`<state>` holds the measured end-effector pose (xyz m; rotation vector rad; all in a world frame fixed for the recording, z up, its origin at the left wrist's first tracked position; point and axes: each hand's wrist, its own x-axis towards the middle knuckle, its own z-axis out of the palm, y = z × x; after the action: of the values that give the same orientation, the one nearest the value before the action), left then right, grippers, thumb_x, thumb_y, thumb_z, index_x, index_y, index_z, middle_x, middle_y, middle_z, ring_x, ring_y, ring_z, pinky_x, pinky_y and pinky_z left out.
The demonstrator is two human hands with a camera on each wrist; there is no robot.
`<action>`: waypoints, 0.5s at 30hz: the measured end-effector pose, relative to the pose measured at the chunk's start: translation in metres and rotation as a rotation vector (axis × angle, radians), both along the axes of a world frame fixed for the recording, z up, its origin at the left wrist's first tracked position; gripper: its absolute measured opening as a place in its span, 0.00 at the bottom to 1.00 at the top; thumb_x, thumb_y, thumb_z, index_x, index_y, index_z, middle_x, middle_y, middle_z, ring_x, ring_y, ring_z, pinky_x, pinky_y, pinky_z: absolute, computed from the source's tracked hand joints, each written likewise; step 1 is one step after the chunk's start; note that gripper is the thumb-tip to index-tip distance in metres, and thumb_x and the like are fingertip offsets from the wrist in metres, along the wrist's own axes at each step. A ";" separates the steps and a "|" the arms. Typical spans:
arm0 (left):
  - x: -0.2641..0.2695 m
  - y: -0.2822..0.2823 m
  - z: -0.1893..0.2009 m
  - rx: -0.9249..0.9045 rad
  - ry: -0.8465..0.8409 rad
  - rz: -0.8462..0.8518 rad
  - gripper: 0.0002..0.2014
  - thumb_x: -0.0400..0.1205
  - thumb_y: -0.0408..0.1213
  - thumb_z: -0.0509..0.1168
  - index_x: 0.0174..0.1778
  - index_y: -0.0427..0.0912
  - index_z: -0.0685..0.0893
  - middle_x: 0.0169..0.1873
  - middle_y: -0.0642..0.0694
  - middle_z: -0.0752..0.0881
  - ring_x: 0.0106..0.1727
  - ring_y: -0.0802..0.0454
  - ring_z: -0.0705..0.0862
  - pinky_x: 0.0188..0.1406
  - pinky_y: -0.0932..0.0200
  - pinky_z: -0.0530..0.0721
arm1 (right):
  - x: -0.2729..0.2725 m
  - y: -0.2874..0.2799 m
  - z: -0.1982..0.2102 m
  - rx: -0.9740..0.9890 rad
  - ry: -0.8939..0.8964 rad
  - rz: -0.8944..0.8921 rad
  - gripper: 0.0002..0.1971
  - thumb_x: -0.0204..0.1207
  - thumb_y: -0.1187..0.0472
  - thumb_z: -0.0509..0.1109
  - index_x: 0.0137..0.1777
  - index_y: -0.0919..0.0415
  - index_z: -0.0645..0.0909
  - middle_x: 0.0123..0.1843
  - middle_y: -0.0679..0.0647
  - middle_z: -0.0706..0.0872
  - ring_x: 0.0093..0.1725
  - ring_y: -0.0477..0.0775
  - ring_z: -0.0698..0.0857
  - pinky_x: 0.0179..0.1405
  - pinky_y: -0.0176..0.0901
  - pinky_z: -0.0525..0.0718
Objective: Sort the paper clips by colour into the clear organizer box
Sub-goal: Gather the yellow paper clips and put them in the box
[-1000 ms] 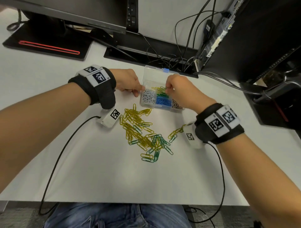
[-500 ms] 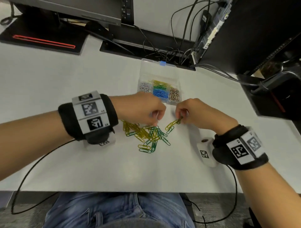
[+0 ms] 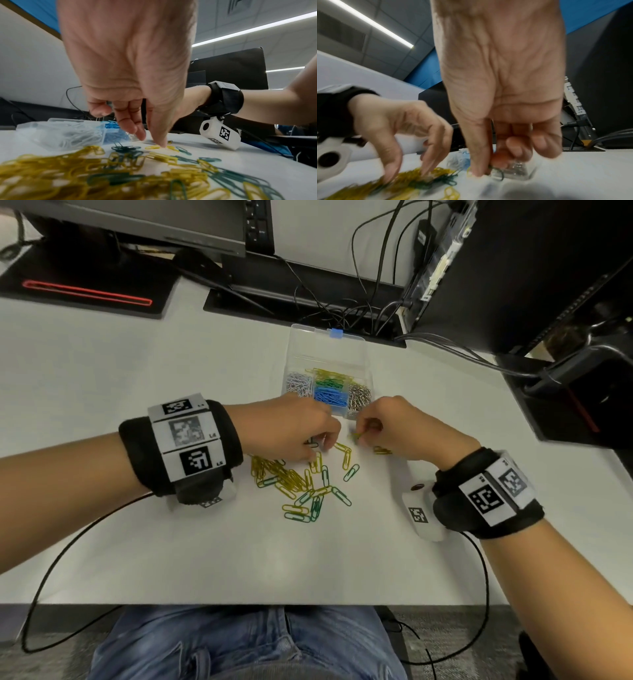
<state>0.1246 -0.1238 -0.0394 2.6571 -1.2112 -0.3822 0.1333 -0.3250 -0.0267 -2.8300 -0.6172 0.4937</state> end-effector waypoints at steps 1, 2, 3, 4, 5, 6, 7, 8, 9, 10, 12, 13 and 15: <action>-0.002 0.000 -0.001 -0.004 0.017 -0.016 0.09 0.80 0.42 0.66 0.55 0.54 0.80 0.49 0.55 0.77 0.52 0.57 0.76 0.53 0.58 0.75 | 0.001 -0.003 0.001 0.024 -0.032 -0.030 0.06 0.74 0.67 0.70 0.49 0.59 0.84 0.39 0.50 0.79 0.37 0.48 0.76 0.33 0.34 0.73; -0.003 0.000 -0.001 0.005 0.027 -0.030 0.09 0.80 0.42 0.66 0.55 0.54 0.81 0.49 0.55 0.77 0.52 0.57 0.76 0.53 0.58 0.74 | 0.002 -0.006 0.001 0.045 -0.057 -0.062 0.07 0.74 0.67 0.70 0.50 0.57 0.83 0.38 0.49 0.79 0.36 0.48 0.75 0.32 0.36 0.73; -0.004 -0.001 -0.002 0.016 0.030 -0.040 0.09 0.80 0.43 0.66 0.55 0.54 0.81 0.49 0.55 0.77 0.52 0.58 0.75 0.53 0.58 0.73 | 0.002 -0.009 0.001 0.057 -0.077 -0.082 0.08 0.73 0.67 0.71 0.50 0.56 0.83 0.37 0.48 0.78 0.35 0.48 0.75 0.33 0.38 0.74; -0.004 -0.002 -0.002 0.022 0.027 -0.050 0.08 0.80 0.43 0.66 0.55 0.54 0.81 0.48 0.55 0.77 0.51 0.58 0.75 0.54 0.57 0.73 | 0.001 -0.011 0.001 0.061 -0.085 -0.085 0.08 0.72 0.68 0.72 0.49 0.56 0.83 0.36 0.47 0.78 0.35 0.48 0.75 0.34 0.40 0.75; -0.004 -0.004 -0.001 0.017 0.023 -0.060 0.07 0.80 0.43 0.66 0.54 0.54 0.81 0.47 0.55 0.77 0.51 0.58 0.76 0.56 0.56 0.74 | -0.001 -0.012 0.001 0.062 -0.081 -0.075 0.08 0.72 0.68 0.72 0.47 0.56 0.84 0.35 0.47 0.79 0.36 0.49 0.77 0.35 0.40 0.76; -0.004 -0.006 0.000 0.010 0.019 -0.072 0.07 0.81 0.43 0.65 0.54 0.53 0.82 0.47 0.55 0.78 0.51 0.58 0.76 0.57 0.54 0.75 | -0.002 -0.011 0.001 0.061 -0.064 -0.060 0.07 0.71 0.69 0.72 0.44 0.56 0.84 0.36 0.49 0.80 0.37 0.50 0.78 0.37 0.41 0.78; -0.004 -0.010 0.001 0.006 0.017 -0.088 0.07 0.81 0.43 0.65 0.53 0.53 0.82 0.47 0.55 0.78 0.51 0.57 0.76 0.58 0.52 0.76 | -0.003 -0.010 0.000 0.057 -0.045 -0.042 0.08 0.71 0.70 0.71 0.43 0.56 0.85 0.37 0.51 0.82 0.38 0.52 0.80 0.39 0.43 0.80; -0.005 -0.014 0.002 0.012 0.021 -0.107 0.07 0.81 0.43 0.65 0.54 0.53 0.82 0.46 0.55 0.78 0.50 0.57 0.77 0.57 0.52 0.76 | -0.004 -0.008 0.000 0.048 -0.040 -0.027 0.08 0.70 0.70 0.71 0.42 0.56 0.85 0.37 0.52 0.83 0.38 0.53 0.81 0.40 0.45 0.81; -0.006 -0.018 0.003 0.030 0.026 -0.131 0.07 0.81 0.43 0.65 0.54 0.52 0.82 0.46 0.55 0.78 0.49 0.58 0.77 0.56 0.52 0.77 | -0.003 -0.006 -0.001 0.032 -0.051 -0.020 0.09 0.70 0.71 0.70 0.42 0.56 0.85 0.38 0.53 0.83 0.39 0.54 0.81 0.40 0.46 0.81; -0.006 -0.021 0.002 0.058 0.029 -0.156 0.07 0.81 0.42 0.65 0.54 0.52 0.82 0.46 0.55 0.78 0.49 0.57 0.77 0.56 0.52 0.77 | -0.001 -0.004 -0.002 0.013 -0.070 -0.020 0.09 0.70 0.71 0.69 0.43 0.56 0.85 0.38 0.53 0.83 0.39 0.55 0.81 0.39 0.46 0.81; -0.008 -0.026 -0.002 0.113 0.019 -0.197 0.06 0.80 0.41 0.65 0.52 0.53 0.81 0.45 0.55 0.78 0.51 0.56 0.78 0.55 0.51 0.77 | 0.002 -0.002 -0.003 -0.029 -0.103 -0.032 0.10 0.70 0.72 0.68 0.45 0.56 0.84 0.39 0.52 0.80 0.39 0.55 0.80 0.37 0.45 0.79; -0.008 -0.026 -0.005 0.127 0.018 -0.201 0.05 0.80 0.41 0.66 0.50 0.53 0.80 0.45 0.55 0.78 0.51 0.55 0.79 0.54 0.50 0.79 | 0.004 -0.002 -0.003 -0.055 -0.110 -0.035 0.11 0.70 0.71 0.68 0.46 0.56 0.84 0.39 0.51 0.80 0.40 0.56 0.80 0.37 0.44 0.79; -0.008 -0.024 -0.007 0.124 0.041 -0.183 0.03 0.80 0.39 0.65 0.44 0.54 0.79 0.43 0.55 0.78 0.50 0.53 0.79 0.52 0.48 0.80 | 0.007 -0.003 -0.006 -0.114 -0.101 -0.032 0.11 0.70 0.71 0.68 0.47 0.55 0.83 0.41 0.52 0.81 0.41 0.56 0.81 0.37 0.44 0.79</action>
<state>0.1169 -0.1482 -0.0464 2.6326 -1.4681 -0.5553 0.1405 -0.3279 -0.0330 -2.9828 -0.5786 0.3940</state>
